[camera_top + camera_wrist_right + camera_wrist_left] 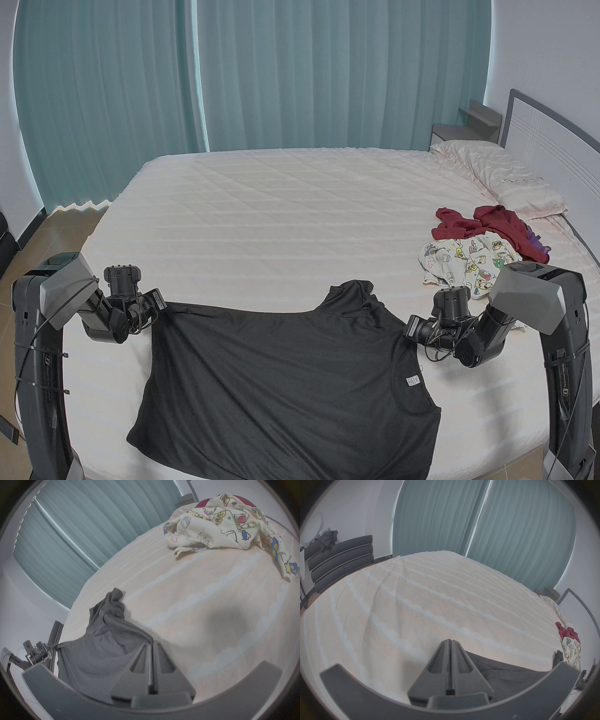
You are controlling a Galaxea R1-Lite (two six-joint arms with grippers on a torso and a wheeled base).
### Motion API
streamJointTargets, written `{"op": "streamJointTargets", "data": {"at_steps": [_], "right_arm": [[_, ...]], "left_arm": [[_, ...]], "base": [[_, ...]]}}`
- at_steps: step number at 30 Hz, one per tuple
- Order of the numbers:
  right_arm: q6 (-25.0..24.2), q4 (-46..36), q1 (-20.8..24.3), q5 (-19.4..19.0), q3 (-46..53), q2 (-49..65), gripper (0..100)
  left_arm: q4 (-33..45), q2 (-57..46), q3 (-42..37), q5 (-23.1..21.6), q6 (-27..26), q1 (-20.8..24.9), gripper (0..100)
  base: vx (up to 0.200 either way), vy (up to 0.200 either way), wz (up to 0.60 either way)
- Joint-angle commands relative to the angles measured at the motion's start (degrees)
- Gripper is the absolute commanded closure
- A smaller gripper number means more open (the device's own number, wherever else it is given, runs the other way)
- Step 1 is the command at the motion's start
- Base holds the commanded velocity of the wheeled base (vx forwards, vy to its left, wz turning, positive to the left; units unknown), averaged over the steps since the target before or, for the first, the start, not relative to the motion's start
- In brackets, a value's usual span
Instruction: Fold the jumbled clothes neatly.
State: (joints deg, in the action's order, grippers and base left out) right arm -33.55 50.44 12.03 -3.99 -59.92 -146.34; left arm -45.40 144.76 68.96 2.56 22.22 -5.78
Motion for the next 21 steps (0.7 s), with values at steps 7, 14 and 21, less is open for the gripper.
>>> {"op": "streamJointTargets", "data": {"at_steps": [7,14,21], "right_arm": [[-0.2,6.07,-2.8,0.38,-0.64,-0.27,100],[-0.2,7.12,-2.89,1.53,-4.68,-1.5,100],[-0.03,7.04,-2.45,4.16,-7.85,-4.13,100]], "left_arm": [[-0.13,0.87,0.47,0.34,-0.08,0.15,100],[-0.13,1.84,1.17,0.43,-0.08,0.42,100],[0.05,2.81,1.97,0.87,-0.08,0.5,100]], "base": [[0.0,0.0,0.0],[0.0,0.0,0.0],[0.0,0.0,0.0]]}}
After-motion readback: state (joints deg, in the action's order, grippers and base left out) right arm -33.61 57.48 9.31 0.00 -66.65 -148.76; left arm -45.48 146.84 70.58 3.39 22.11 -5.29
